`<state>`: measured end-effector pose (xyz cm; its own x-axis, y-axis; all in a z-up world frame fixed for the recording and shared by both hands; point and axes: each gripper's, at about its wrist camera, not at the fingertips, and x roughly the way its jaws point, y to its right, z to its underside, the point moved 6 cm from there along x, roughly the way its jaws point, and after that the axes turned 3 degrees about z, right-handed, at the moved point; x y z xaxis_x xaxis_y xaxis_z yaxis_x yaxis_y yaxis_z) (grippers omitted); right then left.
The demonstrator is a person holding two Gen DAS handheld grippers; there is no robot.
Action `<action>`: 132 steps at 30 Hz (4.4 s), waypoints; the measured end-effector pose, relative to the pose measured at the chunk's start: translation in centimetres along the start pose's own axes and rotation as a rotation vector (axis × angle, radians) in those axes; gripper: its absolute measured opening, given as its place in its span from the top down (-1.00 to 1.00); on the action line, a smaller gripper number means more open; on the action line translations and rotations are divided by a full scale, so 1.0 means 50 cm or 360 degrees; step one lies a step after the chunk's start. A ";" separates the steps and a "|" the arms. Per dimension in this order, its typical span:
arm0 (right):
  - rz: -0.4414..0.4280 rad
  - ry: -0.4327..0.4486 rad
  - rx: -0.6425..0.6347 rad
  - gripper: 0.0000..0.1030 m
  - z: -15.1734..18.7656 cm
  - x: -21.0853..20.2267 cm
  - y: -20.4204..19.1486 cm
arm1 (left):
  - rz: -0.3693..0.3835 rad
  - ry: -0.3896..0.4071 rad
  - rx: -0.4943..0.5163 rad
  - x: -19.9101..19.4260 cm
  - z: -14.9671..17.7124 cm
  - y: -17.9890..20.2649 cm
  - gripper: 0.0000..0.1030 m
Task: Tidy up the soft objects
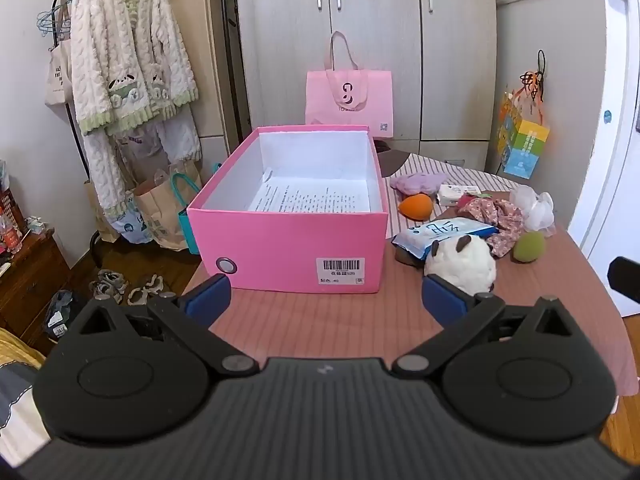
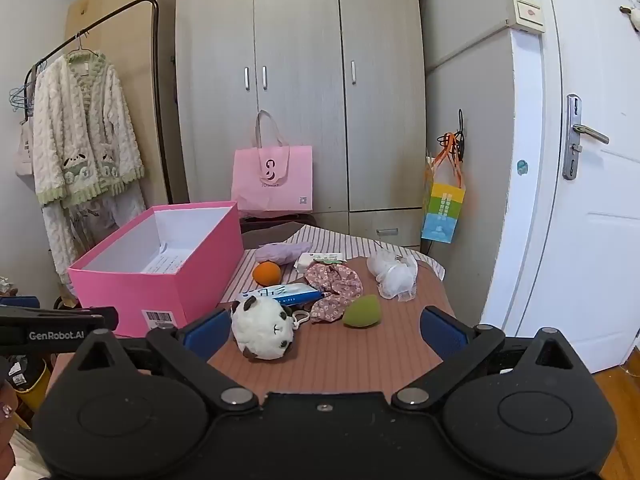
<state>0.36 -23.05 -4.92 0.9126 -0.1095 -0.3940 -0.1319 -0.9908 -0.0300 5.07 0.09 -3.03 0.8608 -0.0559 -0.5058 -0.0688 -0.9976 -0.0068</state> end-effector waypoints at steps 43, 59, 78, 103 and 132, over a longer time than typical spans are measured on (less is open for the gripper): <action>0.0043 -0.0031 -0.0021 -1.00 0.023 0.002 0.006 | 0.0033 -0.0027 0.0039 0.007 0.025 -0.001 -1.00; 0.0036 -0.0010 -0.0046 -1.00 0.039 0.004 0.009 | 0.0078 0.0027 0.0061 0.018 0.042 0.004 -1.00; 0.0041 0.0014 -0.0062 -1.00 0.036 0.000 0.018 | 0.0092 0.0043 0.0049 0.010 0.034 0.009 -1.00; -0.0140 0.0042 -0.0119 -0.99 0.013 0.122 0.049 | 0.0298 0.0034 0.0112 0.130 0.008 0.105 -0.94; -0.0291 -0.0212 -0.0230 -0.81 0.045 0.428 0.106 | 0.0784 -0.0436 0.0199 0.407 -0.094 0.336 -0.42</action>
<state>18.31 -30.47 -15.56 0.8560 0.0742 -0.5116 0.0958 -0.9953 0.0160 23.80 -18.02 -9.39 0.5510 -0.4835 -0.6802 -0.5021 -0.8431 0.1926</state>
